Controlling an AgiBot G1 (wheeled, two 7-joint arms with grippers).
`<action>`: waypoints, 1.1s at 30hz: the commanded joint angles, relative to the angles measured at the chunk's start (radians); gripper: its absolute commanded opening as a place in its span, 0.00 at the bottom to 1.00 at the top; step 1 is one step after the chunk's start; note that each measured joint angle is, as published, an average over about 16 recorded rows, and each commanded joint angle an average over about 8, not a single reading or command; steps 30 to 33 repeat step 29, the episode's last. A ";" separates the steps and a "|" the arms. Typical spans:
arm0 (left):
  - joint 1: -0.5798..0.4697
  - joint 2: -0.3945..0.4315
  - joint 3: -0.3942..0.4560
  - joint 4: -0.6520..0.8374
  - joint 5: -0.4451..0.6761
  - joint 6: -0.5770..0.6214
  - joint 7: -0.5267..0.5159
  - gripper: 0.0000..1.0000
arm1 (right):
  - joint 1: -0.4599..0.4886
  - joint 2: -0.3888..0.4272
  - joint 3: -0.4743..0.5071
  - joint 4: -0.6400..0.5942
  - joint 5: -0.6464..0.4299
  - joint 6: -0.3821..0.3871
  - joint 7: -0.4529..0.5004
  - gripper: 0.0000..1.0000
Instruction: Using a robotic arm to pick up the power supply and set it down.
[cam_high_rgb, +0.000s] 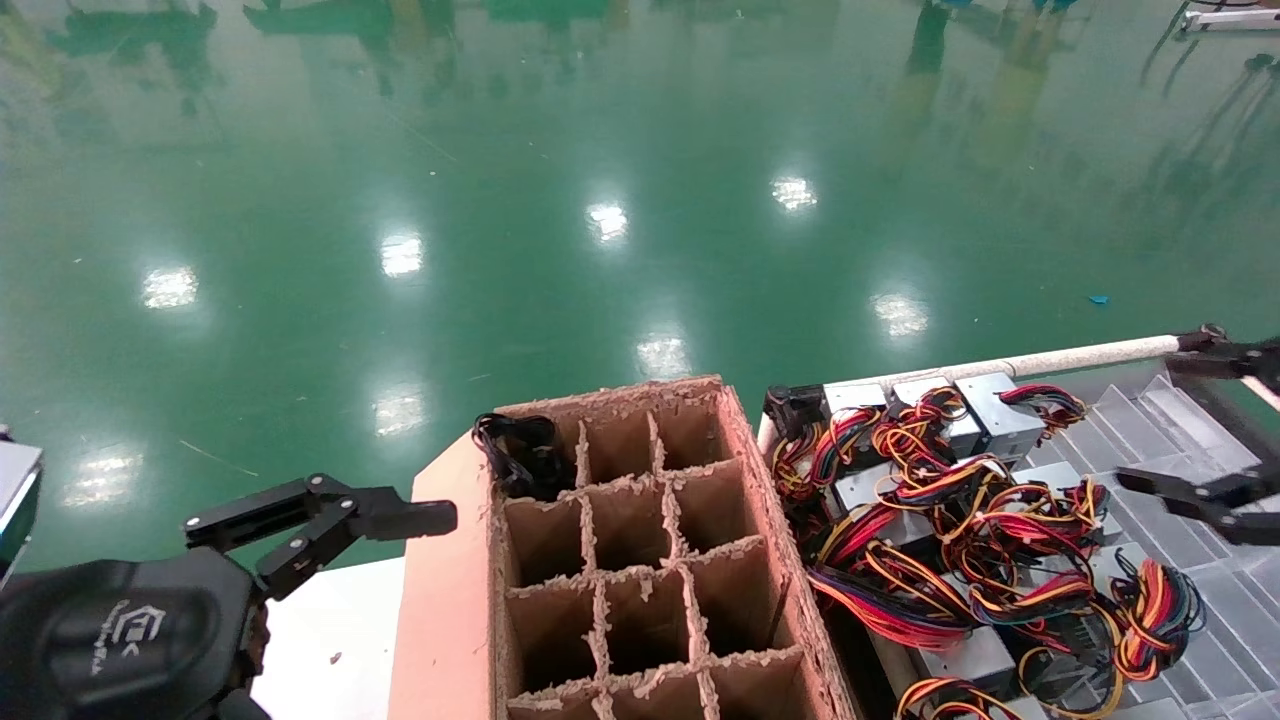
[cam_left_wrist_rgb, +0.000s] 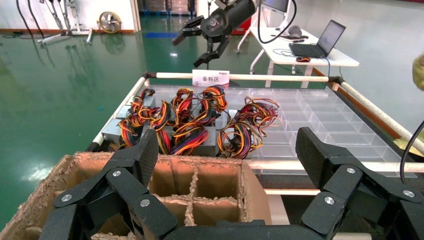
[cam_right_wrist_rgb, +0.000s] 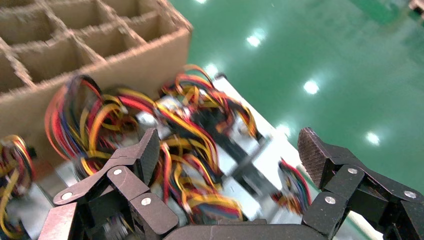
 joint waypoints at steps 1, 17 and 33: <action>0.000 0.000 0.000 0.000 0.000 0.000 0.000 1.00 | -0.028 -0.006 0.009 0.038 0.027 0.002 0.021 1.00; 0.000 0.000 0.000 0.000 0.000 0.000 0.000 1.00 | -0.250 -0.051 0.077 0.335 0.239 0.019 0.184 1.00; 0.000 0.000 0.000 0.000 0.000 0.000 0.000 1.00 | -0.396 -0.081 0.123 0.532 0.379 0.029 0.292 1.00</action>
